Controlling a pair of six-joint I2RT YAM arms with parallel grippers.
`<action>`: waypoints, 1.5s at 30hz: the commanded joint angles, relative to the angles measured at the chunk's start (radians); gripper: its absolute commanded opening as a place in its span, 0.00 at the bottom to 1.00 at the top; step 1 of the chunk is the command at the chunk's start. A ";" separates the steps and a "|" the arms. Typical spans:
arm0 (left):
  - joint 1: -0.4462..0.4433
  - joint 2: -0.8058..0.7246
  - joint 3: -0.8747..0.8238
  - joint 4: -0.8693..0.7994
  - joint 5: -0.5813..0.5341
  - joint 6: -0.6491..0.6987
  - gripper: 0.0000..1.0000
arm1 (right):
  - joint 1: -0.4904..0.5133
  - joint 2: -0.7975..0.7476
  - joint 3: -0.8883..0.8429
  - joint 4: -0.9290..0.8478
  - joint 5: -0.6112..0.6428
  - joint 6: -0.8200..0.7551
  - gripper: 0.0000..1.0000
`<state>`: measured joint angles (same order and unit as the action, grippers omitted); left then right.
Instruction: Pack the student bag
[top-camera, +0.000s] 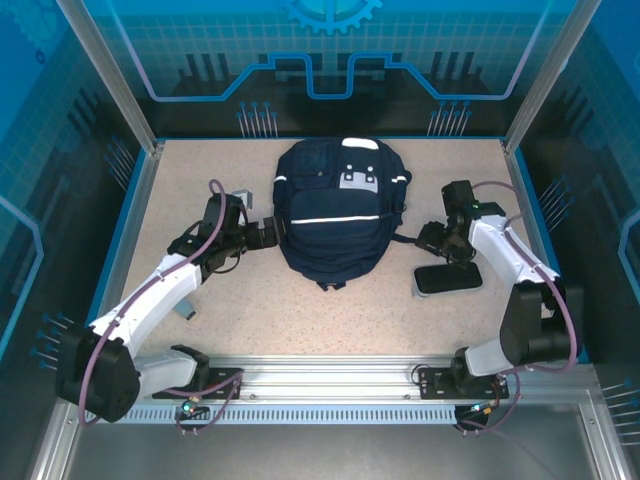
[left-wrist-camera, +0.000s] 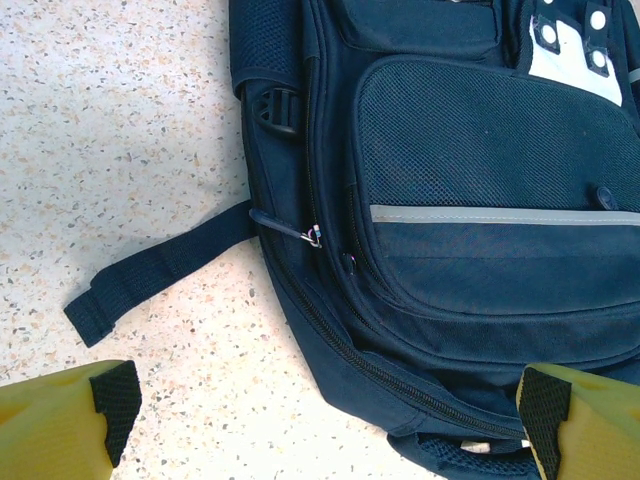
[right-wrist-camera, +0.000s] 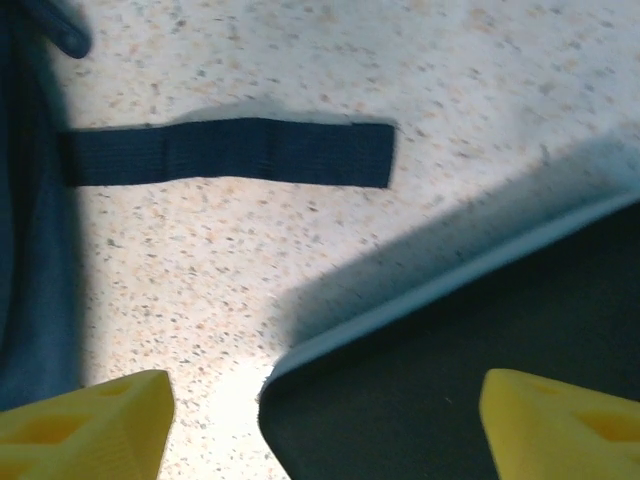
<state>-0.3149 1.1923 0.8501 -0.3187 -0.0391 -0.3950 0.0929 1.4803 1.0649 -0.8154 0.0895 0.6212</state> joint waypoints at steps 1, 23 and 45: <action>0.005 0.008 0.031 0.013 0.026 -0.022 0.99 | 0.062 0.071 0.041 0.005 -0.038 -0.018 0.73; -0.022 0.051 0.047 0.016 0.055 -0.008 0.99 | 0.207 -0.057 -0.117 -0.163 0.087 0.050 0.69; -0.077 0.100 0.086 -0.014 0.053 0.043 0.99 | -0.131 -0.153 -0.278 0.007 -0.054 -0.086 1.00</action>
<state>-0.3828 1.2881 0.9051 -0.3107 -0.0055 -0.3824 -0.0074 1.3090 0.8124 -0.8600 0.1314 0.5659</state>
